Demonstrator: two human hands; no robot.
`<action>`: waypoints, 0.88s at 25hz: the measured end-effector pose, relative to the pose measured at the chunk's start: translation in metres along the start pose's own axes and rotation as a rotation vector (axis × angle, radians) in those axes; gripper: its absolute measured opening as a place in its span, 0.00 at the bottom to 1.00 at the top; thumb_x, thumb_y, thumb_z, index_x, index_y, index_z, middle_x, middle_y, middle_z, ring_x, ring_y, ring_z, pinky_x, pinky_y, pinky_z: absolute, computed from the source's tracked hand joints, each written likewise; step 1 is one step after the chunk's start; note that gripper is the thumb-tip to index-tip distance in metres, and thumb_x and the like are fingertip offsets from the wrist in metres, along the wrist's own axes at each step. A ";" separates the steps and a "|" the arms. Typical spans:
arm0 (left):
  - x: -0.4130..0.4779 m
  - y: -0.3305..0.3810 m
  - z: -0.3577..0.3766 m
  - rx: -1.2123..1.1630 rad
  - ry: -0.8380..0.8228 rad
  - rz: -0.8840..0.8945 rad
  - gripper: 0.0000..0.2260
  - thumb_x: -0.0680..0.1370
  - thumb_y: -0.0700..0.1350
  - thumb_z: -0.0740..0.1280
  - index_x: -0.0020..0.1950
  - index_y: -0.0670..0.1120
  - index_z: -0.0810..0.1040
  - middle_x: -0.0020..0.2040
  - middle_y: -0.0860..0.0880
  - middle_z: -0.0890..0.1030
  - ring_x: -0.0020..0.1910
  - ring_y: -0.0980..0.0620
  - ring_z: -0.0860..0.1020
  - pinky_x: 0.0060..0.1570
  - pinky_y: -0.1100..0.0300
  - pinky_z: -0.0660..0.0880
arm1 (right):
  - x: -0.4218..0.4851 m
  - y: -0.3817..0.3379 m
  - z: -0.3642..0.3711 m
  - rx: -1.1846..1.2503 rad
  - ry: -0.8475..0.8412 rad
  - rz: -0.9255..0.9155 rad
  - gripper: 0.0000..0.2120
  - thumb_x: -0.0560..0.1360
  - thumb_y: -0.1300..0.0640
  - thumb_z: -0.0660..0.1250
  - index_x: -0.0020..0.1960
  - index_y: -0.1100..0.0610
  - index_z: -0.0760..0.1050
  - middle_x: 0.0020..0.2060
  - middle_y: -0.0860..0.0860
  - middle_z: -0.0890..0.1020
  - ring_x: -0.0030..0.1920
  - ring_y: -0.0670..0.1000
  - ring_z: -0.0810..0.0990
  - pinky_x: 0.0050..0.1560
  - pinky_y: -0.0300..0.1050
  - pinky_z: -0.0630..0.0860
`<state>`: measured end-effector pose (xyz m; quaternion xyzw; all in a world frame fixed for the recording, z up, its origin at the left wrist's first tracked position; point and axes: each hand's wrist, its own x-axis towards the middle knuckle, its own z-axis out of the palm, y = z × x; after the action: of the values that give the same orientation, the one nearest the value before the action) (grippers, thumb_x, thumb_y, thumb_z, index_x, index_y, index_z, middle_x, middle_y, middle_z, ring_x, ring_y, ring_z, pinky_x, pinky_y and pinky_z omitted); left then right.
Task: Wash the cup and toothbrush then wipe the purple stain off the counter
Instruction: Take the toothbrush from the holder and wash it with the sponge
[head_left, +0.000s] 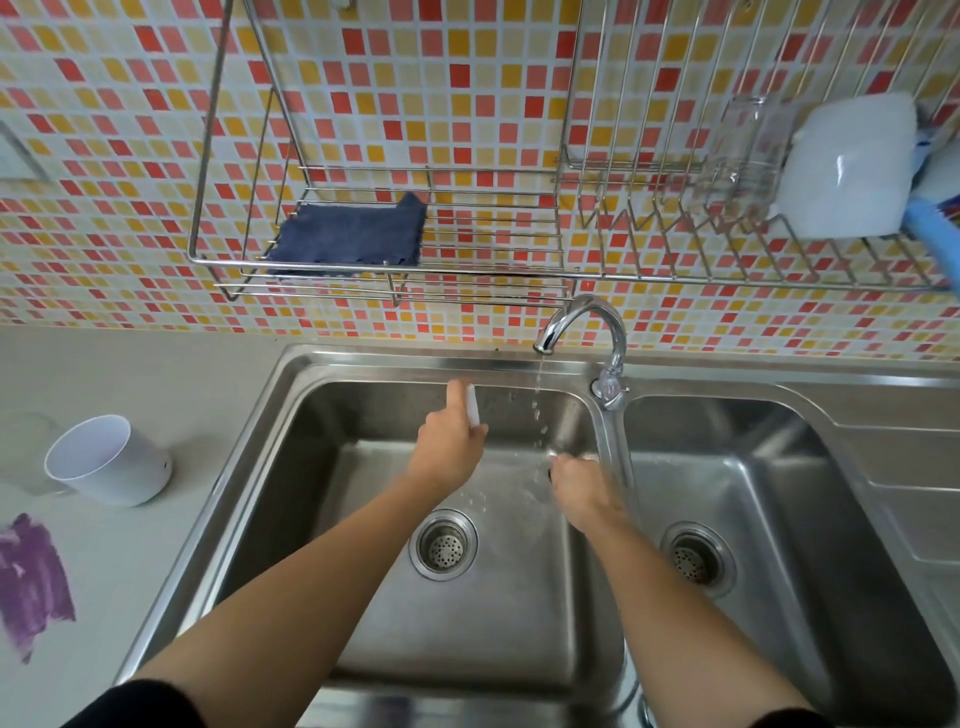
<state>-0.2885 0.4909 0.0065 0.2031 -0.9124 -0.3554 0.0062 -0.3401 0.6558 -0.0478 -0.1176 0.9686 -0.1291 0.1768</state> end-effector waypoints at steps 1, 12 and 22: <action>-0.001 -0.001 0.000 0.008 0.017 0.017 0.18 0.79 0.44 0.61 0.66 0.48 0.58 0.51 0.37 0.80 0.47 0.35 0.79 0.48 0.43 0.78 | -0.003 -0.004 -0.001 0.008 0.004 0.011 0.19 0.81 0.53 0.48 0.60 0.60 0.74 0.57 0.63 0.78 0.57 0.63 0.76 0.55 0.49 0.72; -0.023 0.001 -0.030 0.129 0.090 0.226 0.12 0.81 0.44 0.56 0.63 0.44 0.62 0.46 0.39 0.80 0.43 0.38 0.79 0.42 0.50 0.72 | -0.038 -0.039 -0.023 0.411 0.054 -0.063 0.18 0.81 0.49 0.45 0.66 0.48 0.66 0.62 0.52 0.71 0.55 0.55 0.74 0.48 0.40 0.71; -0.050 -0.020 -0.094 -0.107 0.087 0.235 0.13 0.80 0.45 0.61 0.63 0.47 0.61 0.46 0.44 0.82 0.39 0.47 0.81 0.34 0.61 0.73 | -0.107 -0.096 -0.140 0.850 0.473 -0.633 0.14 0.71 0.52 0.70 0.55 0.44 0.73 0.62 0.48 0.68 0.64 0.45 0.69 0.64 0.36 0.67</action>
<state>-0.2203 0.4355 0.0709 0.1093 -0.9085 -0.3913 0.0983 -0.2780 0.6240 0.1404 -0.2880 0.7626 -0.5761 -0.0601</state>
